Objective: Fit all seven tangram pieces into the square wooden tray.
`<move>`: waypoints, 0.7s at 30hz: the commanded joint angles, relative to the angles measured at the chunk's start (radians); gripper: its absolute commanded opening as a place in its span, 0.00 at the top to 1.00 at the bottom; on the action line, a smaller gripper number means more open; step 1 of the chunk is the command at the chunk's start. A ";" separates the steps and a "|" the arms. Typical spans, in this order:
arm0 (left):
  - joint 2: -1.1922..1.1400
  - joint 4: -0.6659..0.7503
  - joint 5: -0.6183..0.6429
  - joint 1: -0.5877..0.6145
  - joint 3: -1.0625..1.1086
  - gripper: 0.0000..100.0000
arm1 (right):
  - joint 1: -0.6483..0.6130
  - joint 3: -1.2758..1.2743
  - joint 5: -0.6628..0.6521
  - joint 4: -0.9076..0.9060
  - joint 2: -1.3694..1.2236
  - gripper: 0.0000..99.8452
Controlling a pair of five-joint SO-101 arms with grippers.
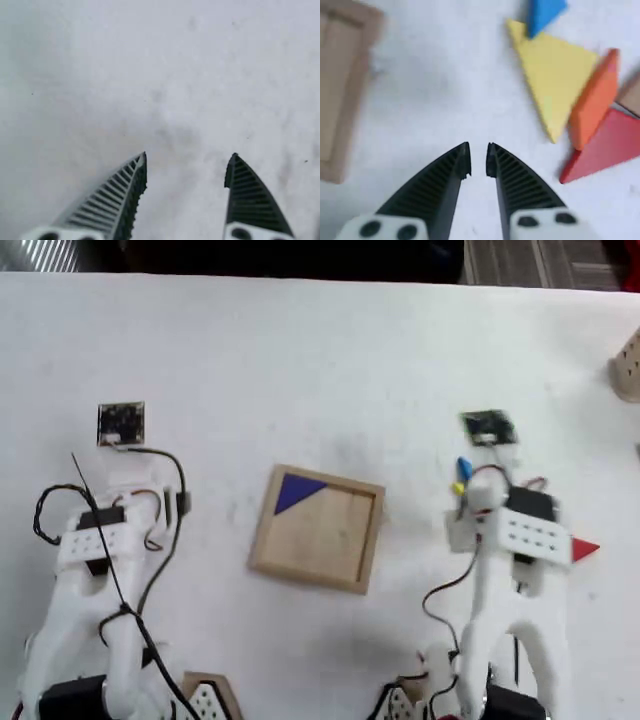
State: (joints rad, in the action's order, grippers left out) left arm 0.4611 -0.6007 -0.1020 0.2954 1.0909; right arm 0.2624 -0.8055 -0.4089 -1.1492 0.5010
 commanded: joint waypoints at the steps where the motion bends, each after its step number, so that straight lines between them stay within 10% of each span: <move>1: 0.002 0.006 0.008 0.001 -0.021 0.74 | 0.125 0.021 -0.051 0.056 0.010 0.92; 21: 0.002 0.006 0.008 0.004 -0.021 0.74 | 0.197 0.414 0.107 0.186 -0.576 0.88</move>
State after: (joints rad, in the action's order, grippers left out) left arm 0.4611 -0.6007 -0.1020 0.2954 1.0909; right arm 0.4496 -0.4987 -0.3122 -1.0035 -0.0023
